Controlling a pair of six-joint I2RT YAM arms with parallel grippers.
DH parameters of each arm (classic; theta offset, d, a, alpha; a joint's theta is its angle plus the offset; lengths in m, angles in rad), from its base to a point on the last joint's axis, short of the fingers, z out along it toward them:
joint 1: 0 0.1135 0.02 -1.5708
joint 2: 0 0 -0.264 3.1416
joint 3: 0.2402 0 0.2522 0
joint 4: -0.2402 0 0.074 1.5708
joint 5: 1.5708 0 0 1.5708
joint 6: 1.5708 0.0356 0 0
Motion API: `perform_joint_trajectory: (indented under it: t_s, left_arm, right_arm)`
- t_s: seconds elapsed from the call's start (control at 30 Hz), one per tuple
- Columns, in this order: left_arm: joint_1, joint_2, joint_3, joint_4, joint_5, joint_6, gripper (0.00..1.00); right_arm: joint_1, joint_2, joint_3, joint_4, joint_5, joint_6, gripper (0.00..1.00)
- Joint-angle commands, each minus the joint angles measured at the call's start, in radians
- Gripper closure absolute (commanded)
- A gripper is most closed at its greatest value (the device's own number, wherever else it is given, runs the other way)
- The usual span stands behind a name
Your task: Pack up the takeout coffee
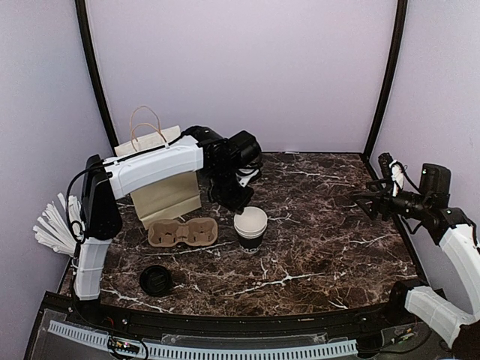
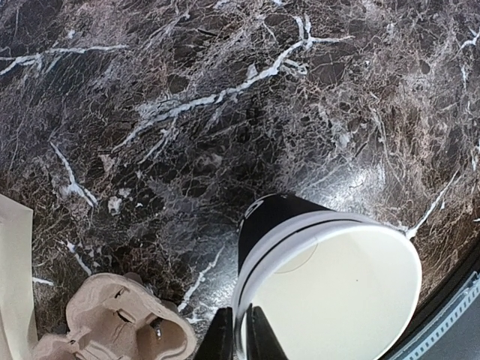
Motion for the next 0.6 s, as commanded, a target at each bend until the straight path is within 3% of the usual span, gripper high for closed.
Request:
perform_joint_trajectory:
  t_s: [0.0,0.07,0.23,0.57]
  left_arm:
    - [0.006,0.005,0.039,-0.043,-0.033,0.018,0.88]
    - [0.006,0.009,0.041,-0.045,-0.034,0.021,0.88]
    - [0.005,0.015,0.050,-0.052,-0.033,0.025,0.99]
    - [-0.004,-0.046,0.091,-0.003,0.068,0.096,1.00]
  right_arm:
    - [-0.005,-0.006,-0.010,0.031,-0.001,-0.014,0.21]
    - [-0.005,-0.007,-0.009,0.030,0.000,-0.015,0.21]
    - [-0.005,-0.010,-0.010,0.029,0.001,-0.014,0.21]
    - [0.036,0.093,0.039,0.046,-0.114,0.107,0.22]
